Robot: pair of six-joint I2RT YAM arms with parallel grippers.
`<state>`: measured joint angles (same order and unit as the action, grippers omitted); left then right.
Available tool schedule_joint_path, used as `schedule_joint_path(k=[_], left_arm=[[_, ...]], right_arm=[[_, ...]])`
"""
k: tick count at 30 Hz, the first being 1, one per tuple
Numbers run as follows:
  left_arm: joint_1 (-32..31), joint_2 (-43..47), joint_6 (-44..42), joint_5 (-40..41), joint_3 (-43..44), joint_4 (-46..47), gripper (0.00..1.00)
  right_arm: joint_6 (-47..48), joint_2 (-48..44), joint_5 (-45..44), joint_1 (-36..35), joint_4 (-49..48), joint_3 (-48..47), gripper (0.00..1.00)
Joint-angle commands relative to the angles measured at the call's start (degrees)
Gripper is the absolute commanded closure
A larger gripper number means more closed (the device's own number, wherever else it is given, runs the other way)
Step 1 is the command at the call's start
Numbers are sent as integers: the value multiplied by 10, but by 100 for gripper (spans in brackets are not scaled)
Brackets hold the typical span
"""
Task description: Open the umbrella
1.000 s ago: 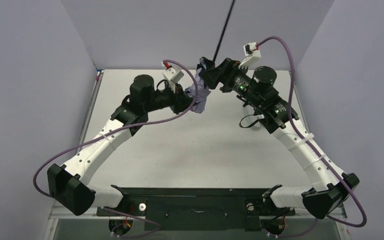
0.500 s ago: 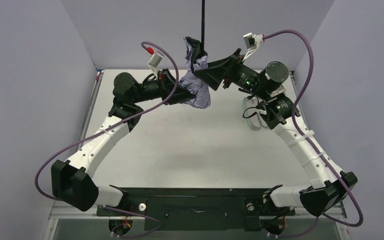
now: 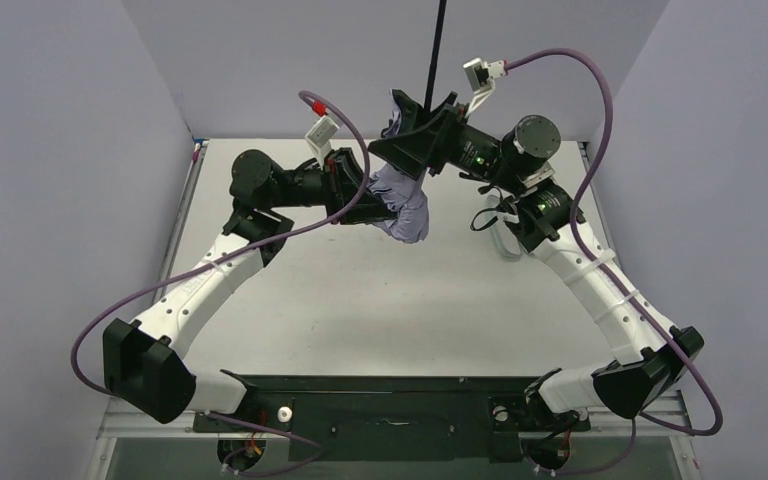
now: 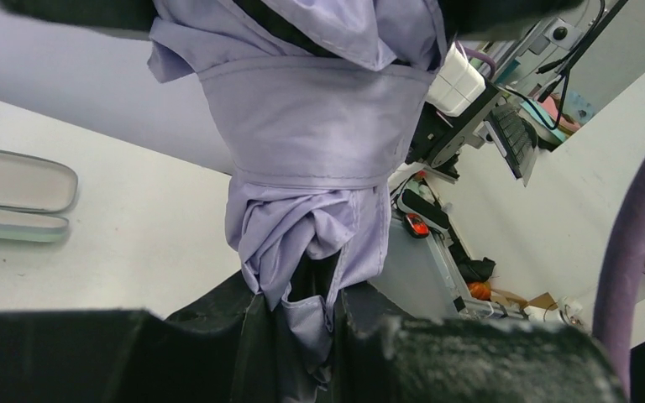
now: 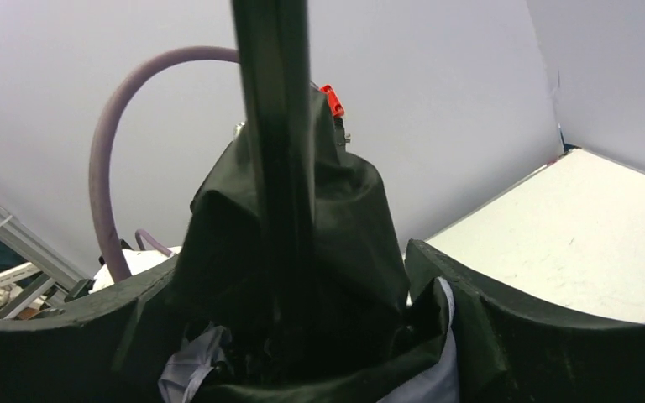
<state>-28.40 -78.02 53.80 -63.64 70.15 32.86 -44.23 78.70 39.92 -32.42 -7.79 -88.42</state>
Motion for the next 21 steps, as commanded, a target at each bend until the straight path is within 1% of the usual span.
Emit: schedule_joint_path(k=[1,2,3,4,5,6,7,8,9,10,11,12,13,14,15,16,17,18,19,20,21], left_arm=[[3,24,-9,-26,23,63,100],[5,22,-10,-28,25,64,100],[6,20,-11,-29,28,66,100],[9,19,-11,-29,30,69,100],[11,18,-11,-27,31,69,100],[16,18,-15,-20,31,67,100],[19,20,-20,-8,30,62,100],[27,22,-43,1,31,28,93],[31,28,-60,29,35,1,87],[41,33,-104,50,37,-59,73],[47,46,-129,96,42,-90,64],[55,63,-192,128,44,-155,52],[56,73,-225,202,48,-189,49],[56,93,-295,236,47,-228,44],[55,103,-331,301,39,-239,43],[46,119,-397,332,35,-253,42],[40,125,-424,385,27,-259,42],[27,133,-471,400,21,-264,42],[20,134,-491,413,19,-269,42],[2,136,-534,415,20,-274,42],[-9,136,-552,417,22,-284,43]], right_arm=[[0,1,-20,-10,-15,-33,32],[1,0,-22,-10,-12,-29,36],[5,0,-26,-11,-10,-26,46],[6,0,-35,-11,-4,-26,52],[11,-1,-42,-10,1,-26,66],[15,-1,-57,-9,13,-26,74],[23,-2,-67,-7,18,-26,88],[32,-3,-90,-6,33,-27,95],[35,-4,-103,-4,42,-29,100],[42,-6,-128,-2,56,-29,100],[48,-7,-142,0,64,-29,100],[60,-12,-176,1,83,-27,100],[64,-16,-195,1,93,-21,100],[73,-22,-239,-1,110,-18,100],[78,-24,-262,-3,118,-13,100],[83,-26,-303,-9,134,-10,100],[81,-27,-320,-12,141,-4,100],[78,-26,-349,-18,144,-2,100],[77,-25,-362,-22,151,0,100],[74,-20,-380,-30,154,1,100],[72,-18,-385,-33,160,0,100]])
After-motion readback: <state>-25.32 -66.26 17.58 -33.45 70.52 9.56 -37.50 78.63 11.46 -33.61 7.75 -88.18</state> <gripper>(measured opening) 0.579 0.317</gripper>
